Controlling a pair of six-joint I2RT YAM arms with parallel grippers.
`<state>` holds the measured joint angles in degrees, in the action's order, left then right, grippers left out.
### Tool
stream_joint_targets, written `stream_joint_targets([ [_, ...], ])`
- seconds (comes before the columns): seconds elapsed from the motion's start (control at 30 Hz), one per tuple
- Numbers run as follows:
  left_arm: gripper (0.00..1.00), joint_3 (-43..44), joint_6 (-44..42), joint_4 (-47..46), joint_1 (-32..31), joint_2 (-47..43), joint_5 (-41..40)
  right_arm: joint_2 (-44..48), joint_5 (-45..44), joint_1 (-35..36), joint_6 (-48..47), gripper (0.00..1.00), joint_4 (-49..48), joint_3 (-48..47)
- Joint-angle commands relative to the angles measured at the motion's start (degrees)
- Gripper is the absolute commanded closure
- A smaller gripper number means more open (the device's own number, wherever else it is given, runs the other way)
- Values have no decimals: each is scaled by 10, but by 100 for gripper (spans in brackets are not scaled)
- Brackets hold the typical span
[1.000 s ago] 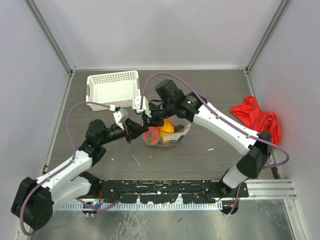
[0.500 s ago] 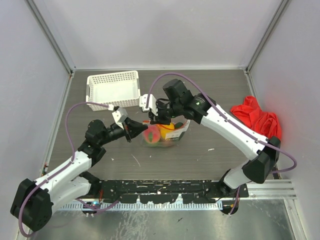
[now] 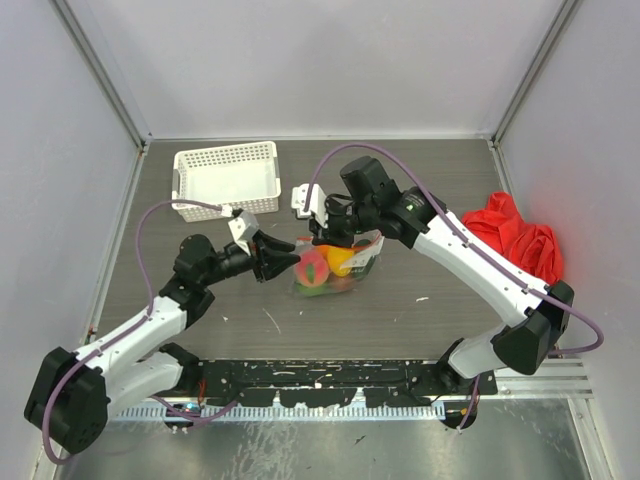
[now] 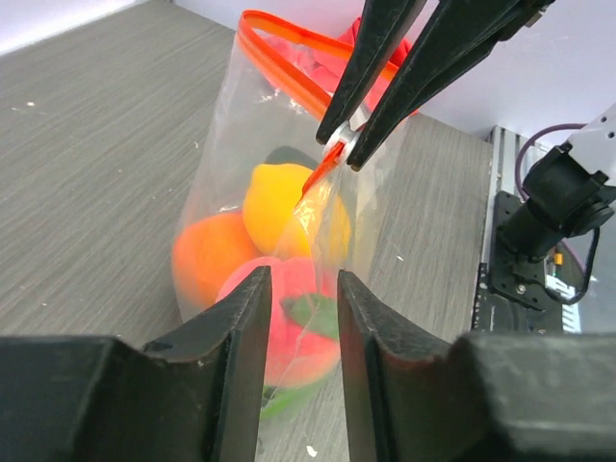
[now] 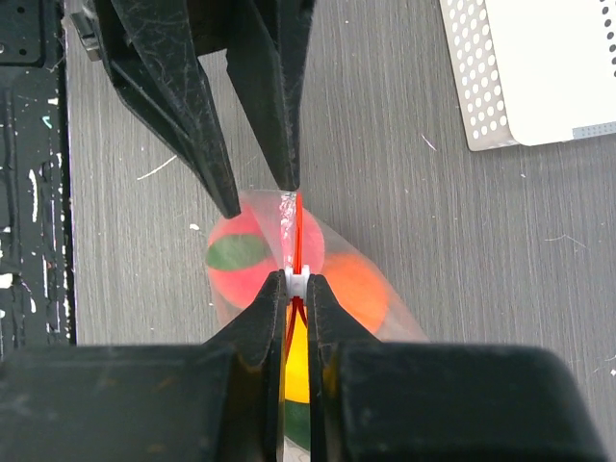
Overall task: Place the food in the zip-top bag and seal the zipper
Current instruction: Zip the zipper food storage bag at the center of the board.
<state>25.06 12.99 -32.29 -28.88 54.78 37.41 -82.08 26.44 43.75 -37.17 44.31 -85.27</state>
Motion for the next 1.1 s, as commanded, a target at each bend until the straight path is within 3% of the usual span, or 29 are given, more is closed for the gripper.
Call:
stream_joint_targets([
  [0.0, 61, 36, 14, -51, 2, 21, 38, 16, 26, -3, 6, 99, -8, -16],
  [0.17, 53, 60, 14, -67, 2, 48, 67, 13, 50, -2, -3, 99, -7, -23],
  [0.37, 56, 86, 31, -93, 2, 92, 107, 9, 73, -3, -8, 99, -8, -28],
  [0.5, 67, 99, 36, -94, 2, 111, 123, 7, 81, -2, -7, 99, -7, -29],
  [0.67, 98, 107, 42, -96, 2, 117, 138, 5, 81, -2, -10, 99, -1, -29],
  [0.7, 100, 106, 42, -97, 2, 116, 139, 3, 74, -2, -11, 99, 2, -30],
  [1.07, 100, 42, 25, -113, 2, 42, 52, 31, -37, -3, -4, 99, 21, -14],
])
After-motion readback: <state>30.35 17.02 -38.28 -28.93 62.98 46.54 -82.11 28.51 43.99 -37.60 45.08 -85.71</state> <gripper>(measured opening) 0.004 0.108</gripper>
